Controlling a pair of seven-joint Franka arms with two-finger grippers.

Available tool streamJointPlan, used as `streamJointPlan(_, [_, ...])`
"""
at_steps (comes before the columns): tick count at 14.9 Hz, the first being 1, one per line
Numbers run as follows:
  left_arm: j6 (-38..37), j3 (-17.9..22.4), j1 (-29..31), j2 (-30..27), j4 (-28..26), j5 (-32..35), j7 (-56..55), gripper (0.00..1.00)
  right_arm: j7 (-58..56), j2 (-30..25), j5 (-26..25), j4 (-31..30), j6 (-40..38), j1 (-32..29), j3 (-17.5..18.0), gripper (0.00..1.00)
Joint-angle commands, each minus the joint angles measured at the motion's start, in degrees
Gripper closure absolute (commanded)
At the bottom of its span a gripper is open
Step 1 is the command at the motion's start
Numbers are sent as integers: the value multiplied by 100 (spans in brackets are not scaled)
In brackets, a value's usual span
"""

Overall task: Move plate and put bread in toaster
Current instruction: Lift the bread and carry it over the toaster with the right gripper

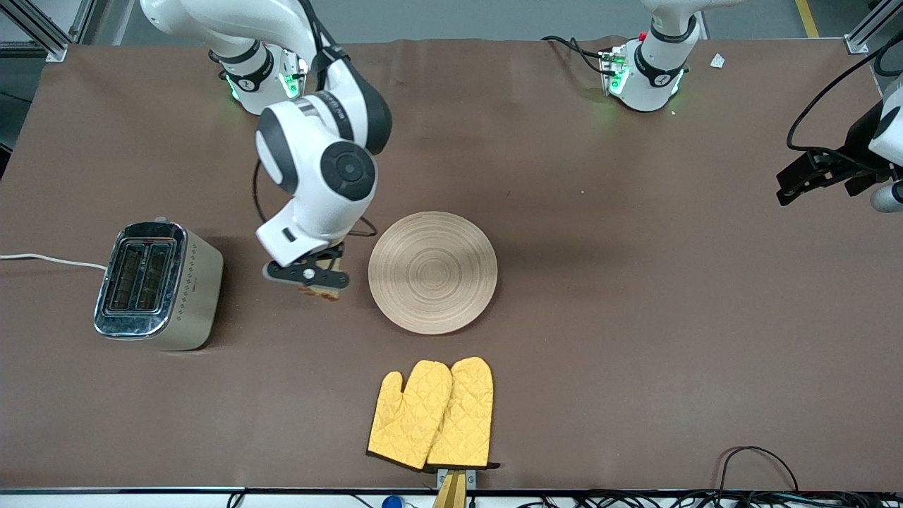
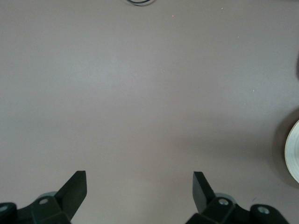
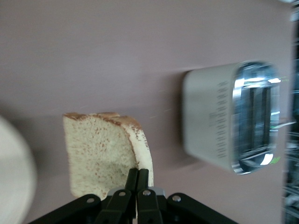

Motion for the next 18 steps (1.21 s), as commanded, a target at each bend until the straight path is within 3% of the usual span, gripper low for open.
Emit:
streamJointPlan(1, [50, 28, -19, -38, -25, -60, 68, 0, -95, -67, -559, 28, -301, -121, -82, 100])
streamJointPlan(5, [50, 28, -19, -29, -25, -51, 68, 0, -76, -181, -726, -25, -434, -130, -617, 100])
streamJointPlan(10, [59, 19, -54, -29, -16, -51, 68, 0, -86, -365, -1860, -349, -461, -148, -864, 100])
streamJointPlan(12, [59, 10, -37, -38, -16, -60, 68, 0, -86, -707, -2175, -822, -277, -183, -988, 100])
streamJointPlan(15, [59, 10, -46, -38, -8, -69, 68, 0, -86, -1489, -2546, -2026, 662, -445, -997, 100])
streamJointPlan(18, [59, 1, -54, -56, -8, -78, 68, 0, -68, -1614, -2608, -2300, 709, -561, -997, 100])
